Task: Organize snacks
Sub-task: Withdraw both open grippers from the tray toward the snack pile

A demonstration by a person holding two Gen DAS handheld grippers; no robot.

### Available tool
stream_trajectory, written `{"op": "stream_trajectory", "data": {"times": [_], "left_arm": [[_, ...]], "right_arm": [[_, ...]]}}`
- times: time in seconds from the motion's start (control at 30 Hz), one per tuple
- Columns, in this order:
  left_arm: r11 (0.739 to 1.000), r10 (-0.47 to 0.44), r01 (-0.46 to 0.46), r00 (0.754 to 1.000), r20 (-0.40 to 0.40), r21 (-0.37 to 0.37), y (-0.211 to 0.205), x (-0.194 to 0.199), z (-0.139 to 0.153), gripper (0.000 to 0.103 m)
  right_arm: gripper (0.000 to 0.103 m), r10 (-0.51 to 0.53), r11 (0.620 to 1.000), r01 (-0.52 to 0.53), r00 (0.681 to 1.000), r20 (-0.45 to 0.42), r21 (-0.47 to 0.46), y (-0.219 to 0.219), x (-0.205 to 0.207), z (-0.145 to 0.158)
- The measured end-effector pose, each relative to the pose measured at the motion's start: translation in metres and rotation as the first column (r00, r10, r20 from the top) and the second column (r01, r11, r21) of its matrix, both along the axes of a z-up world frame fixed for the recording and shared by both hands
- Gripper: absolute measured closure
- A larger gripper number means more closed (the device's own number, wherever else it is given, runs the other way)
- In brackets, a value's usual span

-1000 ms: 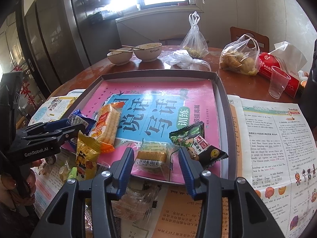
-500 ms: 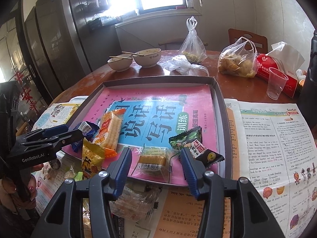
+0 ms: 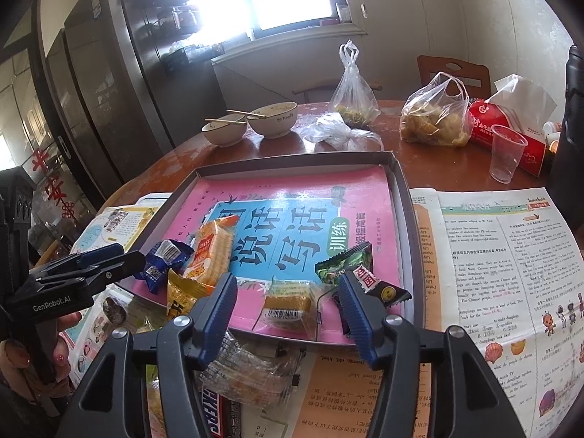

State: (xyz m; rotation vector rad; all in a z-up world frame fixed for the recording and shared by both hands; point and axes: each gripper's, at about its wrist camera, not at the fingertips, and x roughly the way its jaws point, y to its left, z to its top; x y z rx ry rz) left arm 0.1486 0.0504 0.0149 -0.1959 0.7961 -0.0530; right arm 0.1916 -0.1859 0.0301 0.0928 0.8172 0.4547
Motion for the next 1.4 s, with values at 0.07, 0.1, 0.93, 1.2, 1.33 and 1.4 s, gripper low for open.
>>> {"op": "stream_trajectory", "data": {"times": [0.07, 0.1, 0.93, 1.2, 1.33, 1.4], "left_arm": [[1.000, -0.006, 0.006, 1.000, 0.001, -0.001, -0.001, -0.002, 0.002, 0.032], [1.000, -0.008, 0.008, 1.000, 0.002, -0.003, -0.002, -0.002, 0.003, 0.032], [0.999, -0.036, 0.036, 0.999, 0.012, -0.010, -0.009, -0.020, 0.019, 0.023], [0.999, -0.053, 0.053, 0.999, 0.011, -0.007, -0.011, -0.026, 0.020, 0.023], [0.998, -0.057, 0.057, 0.998, 0.010, -0.001, -0.012, -0.029, 0.020, 0.023], [0.998, -0.058, 0.058, 0.998, 0.007, -0.001, -0.012, -0.030, 0.020, 0.023]], "right_arm": [[0.043, -0.001, 1.000, 0.001, 1.000, 0.008, 0.005, -0.001, -0.001, 0.002], [0.041, -0.003, 1.000, 0.003, 1.000, 0.012, 0.007, -0.001, -0.002, 0.004], [0.035, 0.005, 1.000, -0.006, 0.999, 0.049, 0.022, -0.002, -0.018, 0.020], [0.034, 0.021, 0.999, -0.022, 0.999, 0.041, 0.024, -0.002, -0.023, 0.021], [0.034, 0.024, 0.999, -0.025, 0.999, 0.040, 0.024, -0.002, -0.026, 0.021], [0.034, 0.024, 0.999, -0.025, 0.999, 0.041, 0.024, -0.002, -0.027, 0.021]]}}
